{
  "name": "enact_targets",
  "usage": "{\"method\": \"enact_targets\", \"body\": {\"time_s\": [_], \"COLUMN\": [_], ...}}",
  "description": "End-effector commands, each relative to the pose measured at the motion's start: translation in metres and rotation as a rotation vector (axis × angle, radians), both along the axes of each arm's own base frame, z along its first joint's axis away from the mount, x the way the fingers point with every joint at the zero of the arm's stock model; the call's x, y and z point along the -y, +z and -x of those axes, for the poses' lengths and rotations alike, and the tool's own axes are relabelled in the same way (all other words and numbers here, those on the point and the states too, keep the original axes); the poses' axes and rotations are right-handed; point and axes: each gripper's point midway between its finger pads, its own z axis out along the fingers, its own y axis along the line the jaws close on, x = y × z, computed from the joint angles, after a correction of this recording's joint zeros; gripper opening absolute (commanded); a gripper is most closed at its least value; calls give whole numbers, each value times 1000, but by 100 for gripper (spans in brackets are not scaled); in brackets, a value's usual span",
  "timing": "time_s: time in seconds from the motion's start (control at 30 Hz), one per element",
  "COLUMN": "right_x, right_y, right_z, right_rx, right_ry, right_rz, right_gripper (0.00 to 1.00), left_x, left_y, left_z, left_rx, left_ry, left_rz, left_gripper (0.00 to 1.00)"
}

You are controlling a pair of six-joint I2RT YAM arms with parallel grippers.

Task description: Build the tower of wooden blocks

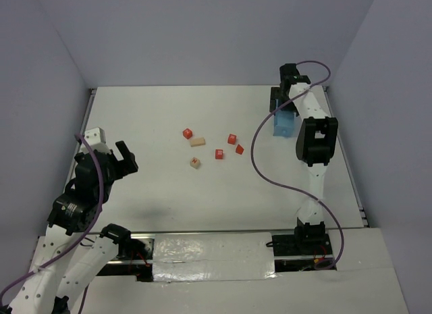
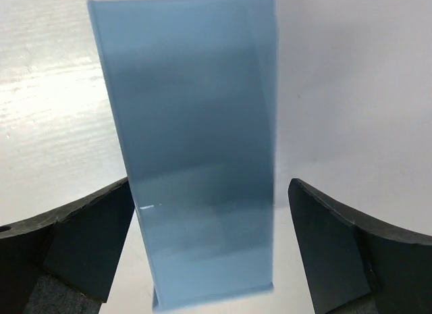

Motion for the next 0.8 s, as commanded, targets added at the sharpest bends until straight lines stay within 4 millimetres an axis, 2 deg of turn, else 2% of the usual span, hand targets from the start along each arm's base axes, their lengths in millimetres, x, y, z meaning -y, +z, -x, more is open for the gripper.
{"method": "enact_targets", "body": {"time_s": [0.0, 0.1, 0.23, 0.4, 0.67, 0.77], "right_x": [11, 10, 7, -1, -8, -8], "right_y": [64, 65, 48, 35, 30, 29], "right_z": [6, 6, 9, 10, 6, 6], "right_rx": [115, 110, 64, 52, 45, 45], "right_ry": [-30, -31, -20, -3, 20, 14], "right_rz": [47, 49, 45, -2, -41, -43], "right_gripper": [100, 99, 95, 94, 96, 94], "left_x": [5, 5, 5, 6, 6, 6], "left_y": [8, 9, 10, 8, 10, 10], "left_z": [-5, -5, -5, -6, -5, -4], "left_rx": [38, 37, 44, 38, 44, 45], "left_ry": [-28, -31, -33, -37, -37, -37], "left_rz": [-2, -1, 0, -1, 0, 1], "left_gripper": [100, 100, 99, 100, 100, 99]}}
